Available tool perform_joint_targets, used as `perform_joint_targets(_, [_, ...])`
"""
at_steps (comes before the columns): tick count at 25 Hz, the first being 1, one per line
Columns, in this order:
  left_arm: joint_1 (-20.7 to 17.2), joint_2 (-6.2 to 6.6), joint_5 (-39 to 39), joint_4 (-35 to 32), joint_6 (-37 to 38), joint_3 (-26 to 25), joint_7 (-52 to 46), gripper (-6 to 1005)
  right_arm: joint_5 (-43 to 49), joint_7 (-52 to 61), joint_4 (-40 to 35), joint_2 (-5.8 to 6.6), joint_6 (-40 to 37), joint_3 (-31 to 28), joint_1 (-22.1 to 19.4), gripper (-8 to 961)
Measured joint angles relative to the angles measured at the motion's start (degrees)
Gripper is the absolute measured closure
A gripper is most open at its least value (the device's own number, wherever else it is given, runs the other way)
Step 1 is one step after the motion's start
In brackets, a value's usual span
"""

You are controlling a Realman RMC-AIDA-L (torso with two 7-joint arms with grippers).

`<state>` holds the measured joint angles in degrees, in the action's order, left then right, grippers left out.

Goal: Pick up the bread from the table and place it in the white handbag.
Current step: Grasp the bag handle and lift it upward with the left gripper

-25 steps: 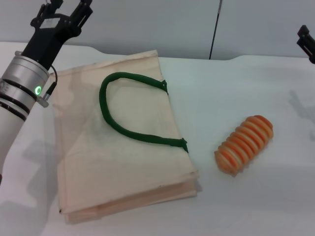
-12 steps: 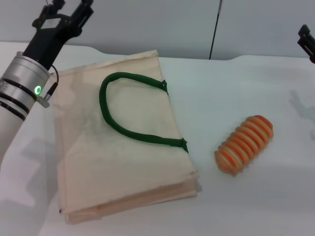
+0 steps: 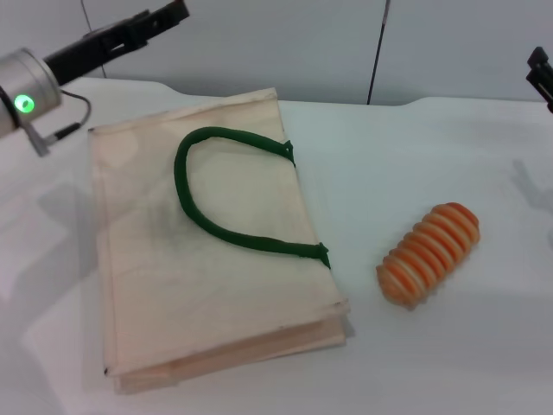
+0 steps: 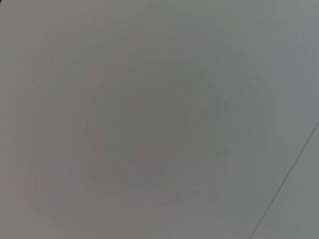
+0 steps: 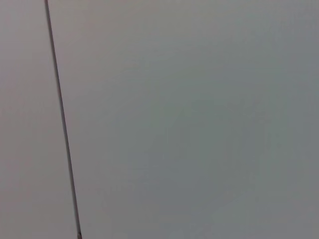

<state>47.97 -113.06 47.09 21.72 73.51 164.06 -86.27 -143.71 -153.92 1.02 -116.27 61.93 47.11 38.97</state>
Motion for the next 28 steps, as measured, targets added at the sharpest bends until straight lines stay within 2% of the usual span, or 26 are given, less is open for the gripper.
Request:
perform_joint_targets(3, [1.7, 1.19, -7.6, 4.6, 2.5, 0.0, -8.6, 168, 0.0, 0.0, 0.0, 0.00, -0.1, 0.0, -0.1, 60])
perform_joint_targets(7, [3.8, 1.50, -16.2, 11.5, 6.9, 0.1, -13.2, 169, 0.0, 0.0, -0.2, 0.05, -0.6, 0.0, -0.2, 60])
perform_joint_targets(8, [3.8, 1.50, -16.2, 11.5, 6.9, 0.1, -13.2, 169, 0.0, 0.0, -0.2, 0.06, -0.6, 0.0, -0.2, 60])
perform_joint_targets(9, [5.6, 1.92, -22.4, 14.0, 7.9, 0.1, -14.5, 169, 0.0, 0.0, -0.2, 0.06, -0.7, 0.0, -0.2, 60])
perform_joint_targets(15, [10.6, 3.16, -40.0, 15.3, 7.7, 0.1, -16.9, 170, 0.0, 0.0, -0.4, 0.09, -0.7, 0.0, -0.2, 60])
perform_joint_targets(24, [11.8, 2.35, -44.1, 13.8, 3.9, 0.1, -16.8, 171, -0.1, 0.1, -0.4, 0.09, -0.2, 0.0, 0.1, 59])
perform_joint_targets(25, [11.9, 1.97, -44.4, 12.3, 2.2, 0.1, -16.5, 171, -0.1, 0.1, -0.4, 0.08, -0.2, 0.0, 0.1, 59])
perform_joint_targets(28, [12.0, 1.93, -44.7, 9.6, 0.4, 0.1, -16.4, 171, -0.1, 0.1, -0.4, 0.08, -0.3, -0.1, 0.1, 59])
